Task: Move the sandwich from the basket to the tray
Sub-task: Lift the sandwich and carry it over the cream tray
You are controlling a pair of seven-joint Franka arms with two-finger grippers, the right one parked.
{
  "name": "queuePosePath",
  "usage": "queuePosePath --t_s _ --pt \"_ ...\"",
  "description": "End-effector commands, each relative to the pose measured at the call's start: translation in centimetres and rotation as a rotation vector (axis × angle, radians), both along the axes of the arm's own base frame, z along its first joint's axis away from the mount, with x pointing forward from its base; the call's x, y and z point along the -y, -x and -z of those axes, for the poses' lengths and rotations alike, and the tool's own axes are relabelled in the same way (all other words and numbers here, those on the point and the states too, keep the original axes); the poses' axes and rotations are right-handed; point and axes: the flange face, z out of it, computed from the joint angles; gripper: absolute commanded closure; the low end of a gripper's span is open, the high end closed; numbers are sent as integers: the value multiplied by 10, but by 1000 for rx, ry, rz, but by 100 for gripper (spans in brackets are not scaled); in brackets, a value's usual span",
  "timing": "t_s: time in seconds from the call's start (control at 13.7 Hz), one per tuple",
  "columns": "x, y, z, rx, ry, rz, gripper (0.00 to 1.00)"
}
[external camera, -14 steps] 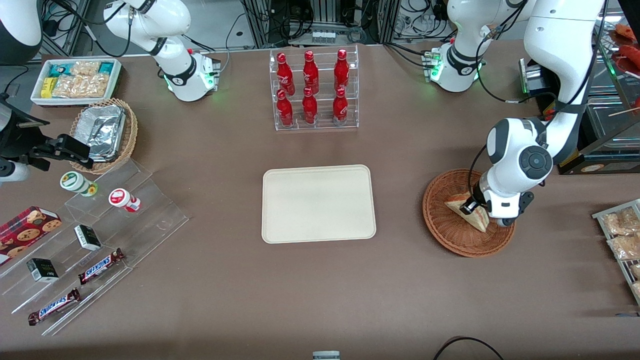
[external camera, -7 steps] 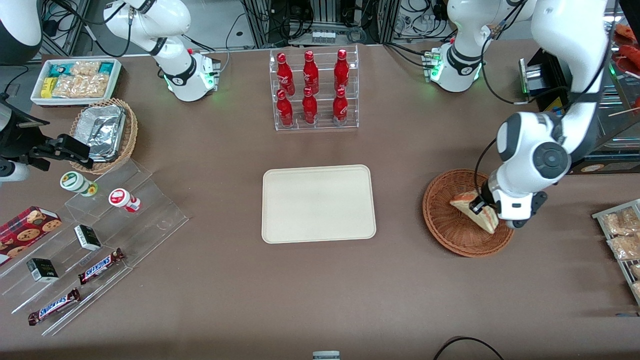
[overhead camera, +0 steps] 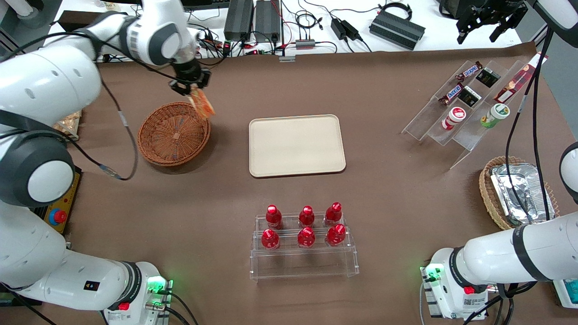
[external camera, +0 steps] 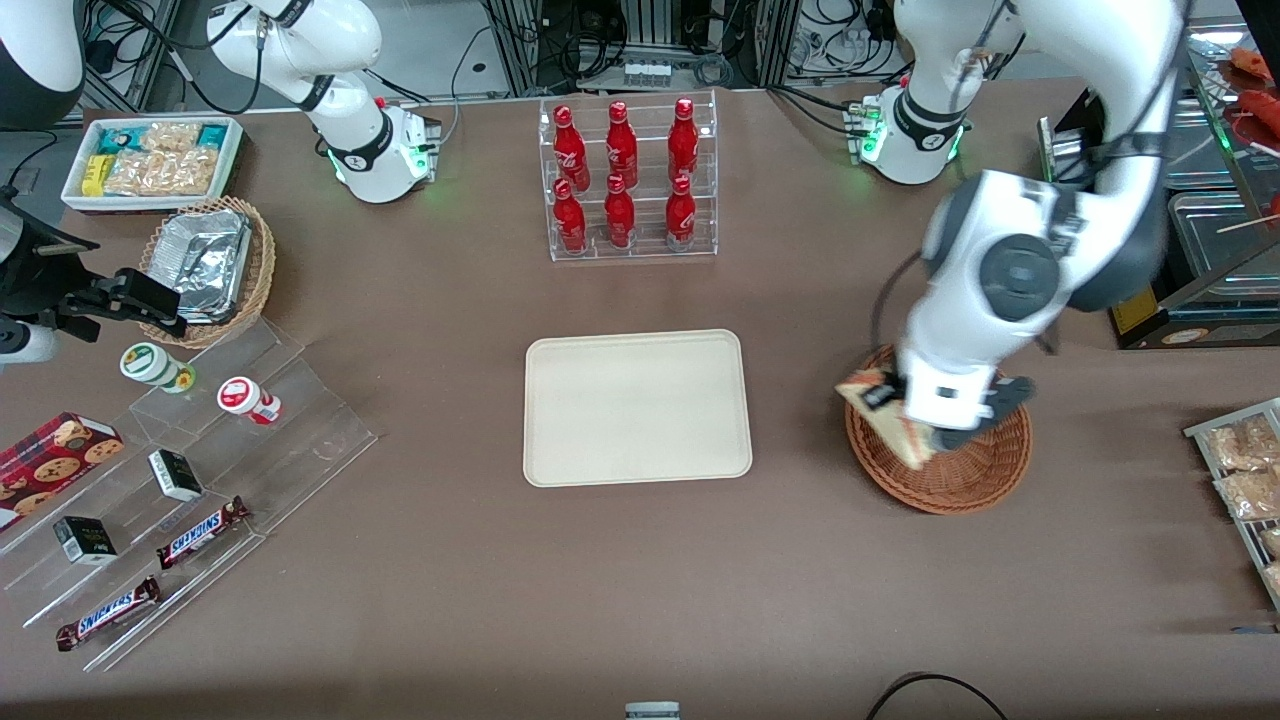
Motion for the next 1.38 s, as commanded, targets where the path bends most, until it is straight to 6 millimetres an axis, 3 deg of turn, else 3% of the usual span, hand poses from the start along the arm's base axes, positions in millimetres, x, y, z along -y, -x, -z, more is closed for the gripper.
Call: queuePosePath --t_s 0.0,0.15,0.44,0.58,0.73,1.02,1.31 --pt "69 7 21 -15 -13 95 72" --pt "124 15 37 -21 1 160 72" --pt "205 43 76 -29 10 260 69" --pt "222 39 87 -28 40 269 68" --pt "244 57 89 -40 69 305 68" --pt "289 90 116 0 104 502 68" --pt "299 98 144 7 73 544 68"
